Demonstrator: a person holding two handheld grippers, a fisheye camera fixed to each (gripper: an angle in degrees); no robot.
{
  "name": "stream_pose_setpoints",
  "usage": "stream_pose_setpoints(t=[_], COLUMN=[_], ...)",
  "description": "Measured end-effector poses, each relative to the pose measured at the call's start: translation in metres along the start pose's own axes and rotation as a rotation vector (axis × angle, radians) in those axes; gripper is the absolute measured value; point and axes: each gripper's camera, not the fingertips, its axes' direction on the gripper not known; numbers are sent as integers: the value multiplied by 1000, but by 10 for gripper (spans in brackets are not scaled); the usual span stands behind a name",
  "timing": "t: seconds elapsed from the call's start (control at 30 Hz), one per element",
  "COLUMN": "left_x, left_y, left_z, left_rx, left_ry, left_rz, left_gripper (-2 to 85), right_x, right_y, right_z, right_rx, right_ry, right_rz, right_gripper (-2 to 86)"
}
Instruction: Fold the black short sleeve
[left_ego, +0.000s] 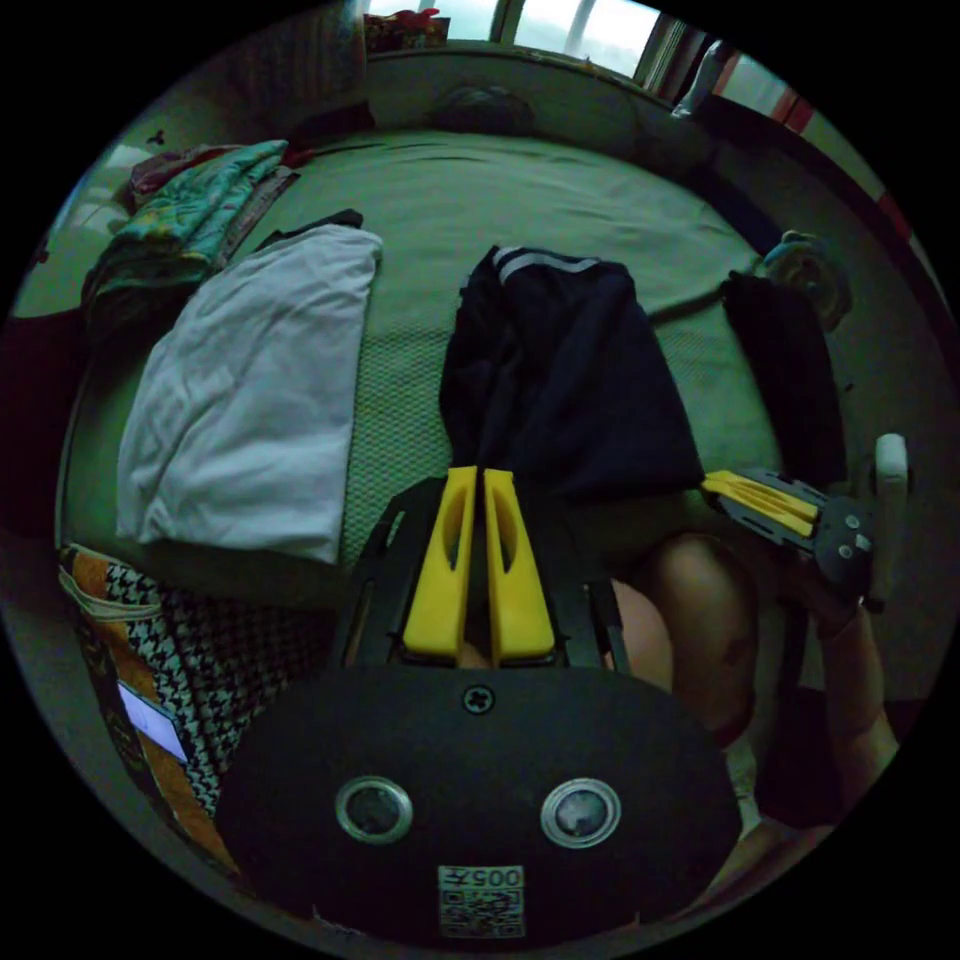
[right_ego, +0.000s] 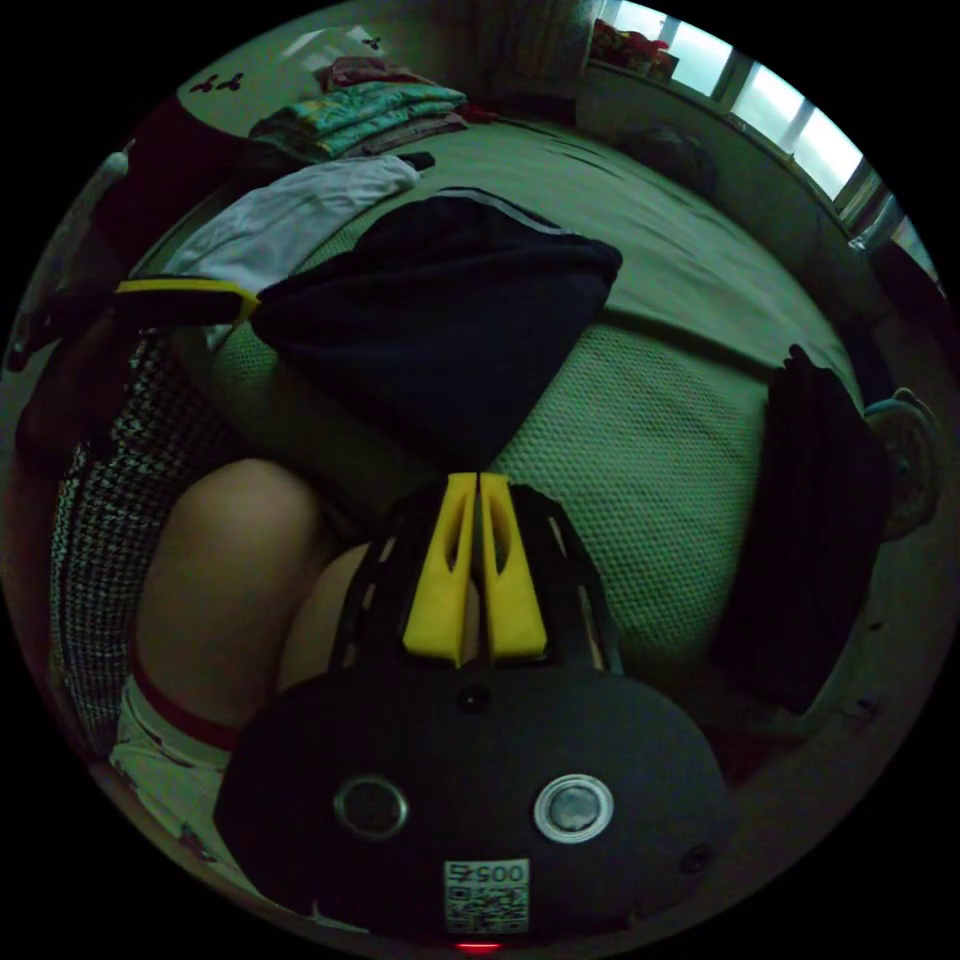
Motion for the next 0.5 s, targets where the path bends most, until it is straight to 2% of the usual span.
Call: stream_pose_setpoints(t=[0.1,0.23,0.37,0.5], left_x=[0,1,6,25], left_y=[4,8,8,3], left_z=[6,-3,-12,-15], left_rx=[-11,16,67,97], left_ry=[4,-102,8,39], left_rz=[-32,-73,-55,-14], left_gripper=[6,0,23,71], right_x=[5,12,17,14], right_y=[4,10,10,2], right_z=[-1,-10,-22,-18], right_rx=[-13,6,83,93], right_ry=[-39,-35,-70,-78], right_rz=[6,7,15,7], right_gripper=[-8,-6,12,34])
